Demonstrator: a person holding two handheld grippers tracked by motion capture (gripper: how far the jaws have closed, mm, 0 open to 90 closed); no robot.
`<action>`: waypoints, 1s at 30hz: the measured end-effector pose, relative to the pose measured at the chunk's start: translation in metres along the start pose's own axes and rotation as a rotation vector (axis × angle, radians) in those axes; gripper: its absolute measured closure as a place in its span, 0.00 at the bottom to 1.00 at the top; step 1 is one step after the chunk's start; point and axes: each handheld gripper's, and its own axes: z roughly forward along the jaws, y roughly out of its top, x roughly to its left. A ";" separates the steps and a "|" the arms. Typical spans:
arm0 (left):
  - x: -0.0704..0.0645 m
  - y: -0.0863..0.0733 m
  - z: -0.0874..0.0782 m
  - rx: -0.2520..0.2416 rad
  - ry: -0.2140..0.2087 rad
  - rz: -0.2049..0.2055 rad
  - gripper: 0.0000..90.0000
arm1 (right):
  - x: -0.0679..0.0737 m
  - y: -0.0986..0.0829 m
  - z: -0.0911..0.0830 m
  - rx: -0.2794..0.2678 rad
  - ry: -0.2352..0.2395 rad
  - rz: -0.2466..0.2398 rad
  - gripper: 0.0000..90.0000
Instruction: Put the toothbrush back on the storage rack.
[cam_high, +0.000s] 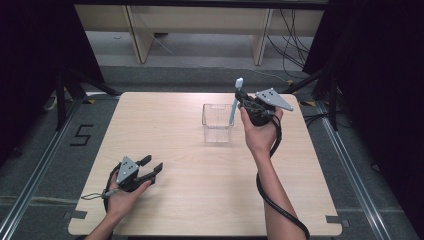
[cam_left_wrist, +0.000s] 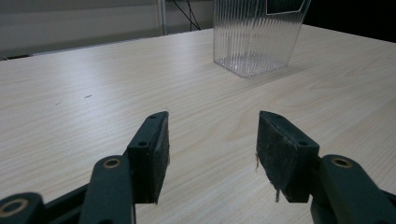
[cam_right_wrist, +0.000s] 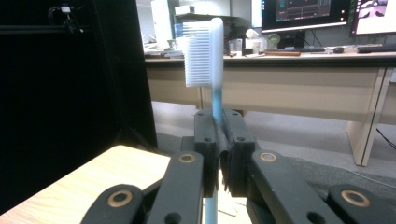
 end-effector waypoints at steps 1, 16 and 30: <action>0.000 0.000 0.000 0.000 0.000 0.000 0.48 | 0.000 0.000 0.000 0.000 0.000 0.000 0.96; 0.000 0.000 0.000 0.000 0.000 -0.001 0.48 | -0.007 -0.005 0.009 0.001 -0.026 -0.002 0.96; 0.000 0.000 0.000 0.001 0.000 -0.003 0.48 | -0.010 -0.015 0.016 0.027 -0.036 0.011 0.96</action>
